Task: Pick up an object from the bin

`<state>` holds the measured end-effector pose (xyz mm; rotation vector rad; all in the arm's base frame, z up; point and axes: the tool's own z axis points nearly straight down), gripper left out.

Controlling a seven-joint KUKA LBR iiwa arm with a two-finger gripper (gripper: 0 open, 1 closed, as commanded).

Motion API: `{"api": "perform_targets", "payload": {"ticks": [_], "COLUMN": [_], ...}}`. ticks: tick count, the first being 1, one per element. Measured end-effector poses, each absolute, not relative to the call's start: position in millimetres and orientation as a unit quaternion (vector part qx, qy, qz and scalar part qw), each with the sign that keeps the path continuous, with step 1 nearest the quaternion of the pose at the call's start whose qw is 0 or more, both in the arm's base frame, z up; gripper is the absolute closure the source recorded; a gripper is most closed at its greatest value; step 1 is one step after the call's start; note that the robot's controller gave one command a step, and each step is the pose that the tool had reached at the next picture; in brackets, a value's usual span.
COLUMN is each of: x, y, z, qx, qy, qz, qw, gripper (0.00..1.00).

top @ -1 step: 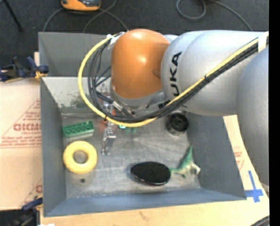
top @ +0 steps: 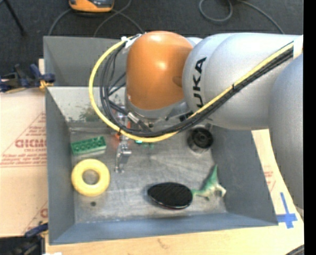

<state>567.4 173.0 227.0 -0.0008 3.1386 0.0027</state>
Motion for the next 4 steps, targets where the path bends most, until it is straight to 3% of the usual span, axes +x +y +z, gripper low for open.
{"api": "perform_targets", "payload": {"ticks": [1, 2, 3, 4], "x": [534.2, 534.3, 515.1, 515.0], "y": [193, 179, 215, 215], "z": [181, 134, 75, 75], "qx": [0.011, 0.05, -0.042, -0.041], "qy": [1.0, 0.999, 0.999, 0.999], "qz": [0.001, 0.002, -0.006, -0.006], "qw": [0.004, 0.0, 0.006, 0.006], "gripper": [0.0, 0.0, 1.0, 1.0]}}
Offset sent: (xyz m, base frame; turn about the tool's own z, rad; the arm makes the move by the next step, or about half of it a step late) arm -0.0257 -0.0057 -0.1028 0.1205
